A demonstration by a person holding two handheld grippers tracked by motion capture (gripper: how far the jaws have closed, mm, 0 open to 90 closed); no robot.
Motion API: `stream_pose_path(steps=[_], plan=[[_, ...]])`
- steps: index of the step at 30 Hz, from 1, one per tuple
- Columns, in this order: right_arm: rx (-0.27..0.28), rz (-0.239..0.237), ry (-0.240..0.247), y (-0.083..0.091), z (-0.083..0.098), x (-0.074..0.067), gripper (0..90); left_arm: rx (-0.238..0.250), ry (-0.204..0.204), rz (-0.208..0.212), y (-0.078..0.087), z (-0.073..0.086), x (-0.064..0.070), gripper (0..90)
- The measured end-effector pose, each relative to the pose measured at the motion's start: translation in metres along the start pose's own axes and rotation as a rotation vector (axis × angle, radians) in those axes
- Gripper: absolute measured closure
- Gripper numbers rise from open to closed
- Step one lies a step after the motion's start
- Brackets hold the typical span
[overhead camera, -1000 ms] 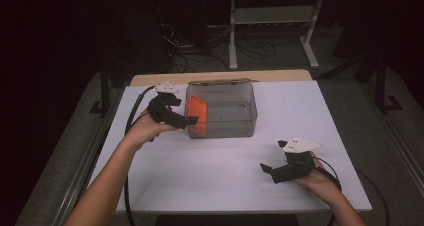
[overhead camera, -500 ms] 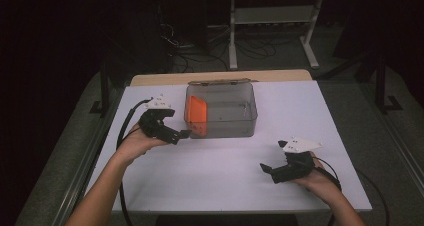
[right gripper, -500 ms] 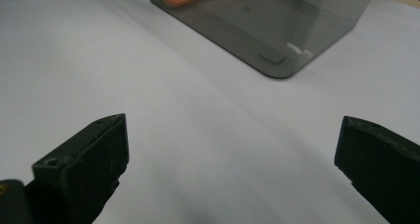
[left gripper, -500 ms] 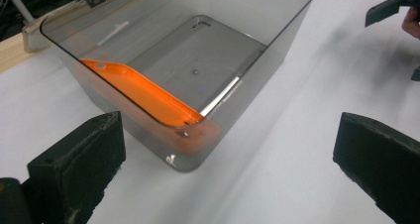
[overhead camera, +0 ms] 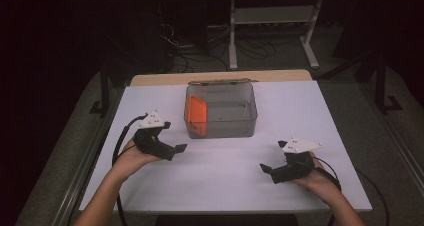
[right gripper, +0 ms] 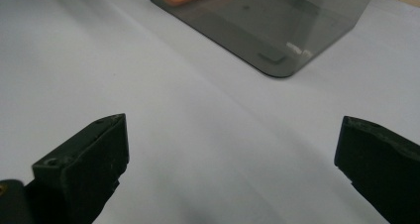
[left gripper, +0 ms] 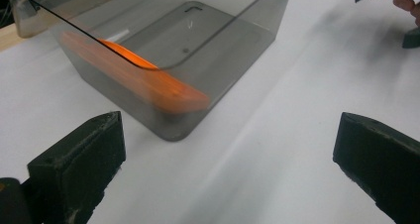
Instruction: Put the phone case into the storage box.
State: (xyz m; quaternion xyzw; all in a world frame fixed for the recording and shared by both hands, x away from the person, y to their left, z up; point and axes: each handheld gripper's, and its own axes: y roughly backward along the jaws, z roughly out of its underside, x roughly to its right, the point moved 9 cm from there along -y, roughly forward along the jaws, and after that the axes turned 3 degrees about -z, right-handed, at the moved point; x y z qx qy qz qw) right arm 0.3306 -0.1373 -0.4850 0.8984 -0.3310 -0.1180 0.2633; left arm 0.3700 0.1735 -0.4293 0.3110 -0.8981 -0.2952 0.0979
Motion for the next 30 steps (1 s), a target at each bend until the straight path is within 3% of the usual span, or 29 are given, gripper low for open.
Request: stream_pose_path(steps=[12, 16, 30], plan=[[0.0, 0.004, 0.002, 0.0, 0.0, 0.001, 0.1, 0.033, -0.011, -0.007, 0.002, 0.022, 0.007, 0.0], [-0.001, 0.003, 0.002, 0.0, 0.0, 0.0, 0.1, 0.044, 0.003, -0.004, 0.001, 0.029, 0.009, 0.0], [-0.001, 0.006, 0.001, 0.001, 0.0, 0.001, 0.0, 0.038, 0.001, -0.003, -0.003, 0.052, 0.018, 0.0]])
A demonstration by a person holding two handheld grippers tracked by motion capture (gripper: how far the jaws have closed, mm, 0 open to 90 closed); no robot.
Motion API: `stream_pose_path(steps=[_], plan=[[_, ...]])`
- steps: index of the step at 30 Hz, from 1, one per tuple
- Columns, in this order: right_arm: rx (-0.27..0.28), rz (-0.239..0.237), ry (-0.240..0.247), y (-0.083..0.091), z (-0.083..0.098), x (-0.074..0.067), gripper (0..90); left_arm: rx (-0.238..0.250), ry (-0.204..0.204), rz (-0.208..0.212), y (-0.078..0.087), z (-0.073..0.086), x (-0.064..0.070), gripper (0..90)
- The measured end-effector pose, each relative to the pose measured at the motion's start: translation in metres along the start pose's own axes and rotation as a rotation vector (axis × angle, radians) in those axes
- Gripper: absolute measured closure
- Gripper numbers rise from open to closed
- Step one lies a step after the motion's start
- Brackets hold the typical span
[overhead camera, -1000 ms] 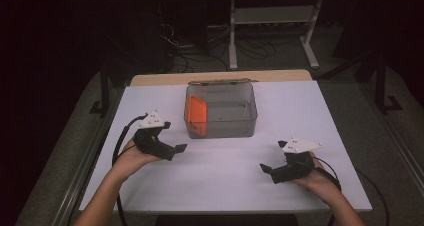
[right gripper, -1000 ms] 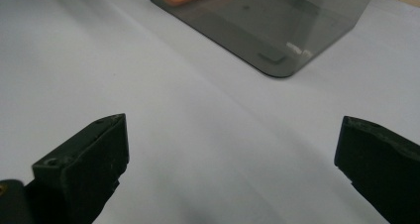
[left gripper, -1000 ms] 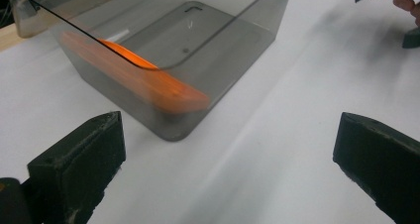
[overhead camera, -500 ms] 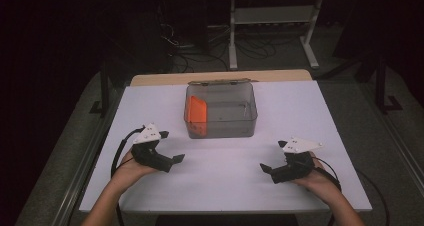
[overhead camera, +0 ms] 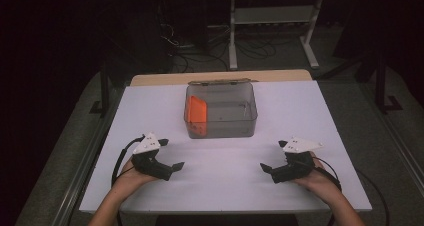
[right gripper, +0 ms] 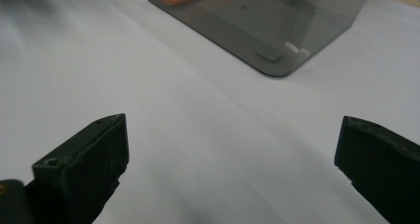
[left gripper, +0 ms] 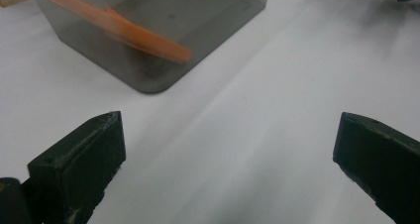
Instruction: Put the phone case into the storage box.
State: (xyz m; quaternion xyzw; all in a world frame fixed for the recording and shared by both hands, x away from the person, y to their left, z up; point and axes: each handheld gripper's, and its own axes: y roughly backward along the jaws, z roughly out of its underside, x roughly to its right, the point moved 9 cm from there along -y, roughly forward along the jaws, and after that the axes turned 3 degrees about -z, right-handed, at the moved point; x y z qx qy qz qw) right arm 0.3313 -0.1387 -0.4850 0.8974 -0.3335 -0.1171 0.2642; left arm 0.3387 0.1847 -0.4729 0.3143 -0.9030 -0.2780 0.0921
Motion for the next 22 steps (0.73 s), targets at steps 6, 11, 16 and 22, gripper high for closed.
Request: stream_pose_path(steps=[6, 11, 16, 22], plan=[[-0.001, 0.0, -0.005, 0.0, 0.001, 0.0, 0.1, -0.007, 0.007, 0.0, -0.002, 0.008, 0.0, 0.0], [-0.001, -0.001, -0.005, 0.0, 0.001, 0.0, 0.0, -0.023, 0.004, -0.007, -0.003, 0.014, -0.001, 0.0], [-0.003, -0.001, -0.002, 0.0, 0.001, 0.001, 0.1, -0.027, 0.004, -0.008, -0.004, 0.015, -0.001, 0.0], [-0.002, 0.001, -0.003, 0.001, 0.001, 0.001, 0.1, -0.026, 0.002, -0.007, -0.004, 0.015, -0.001, 0.0]])
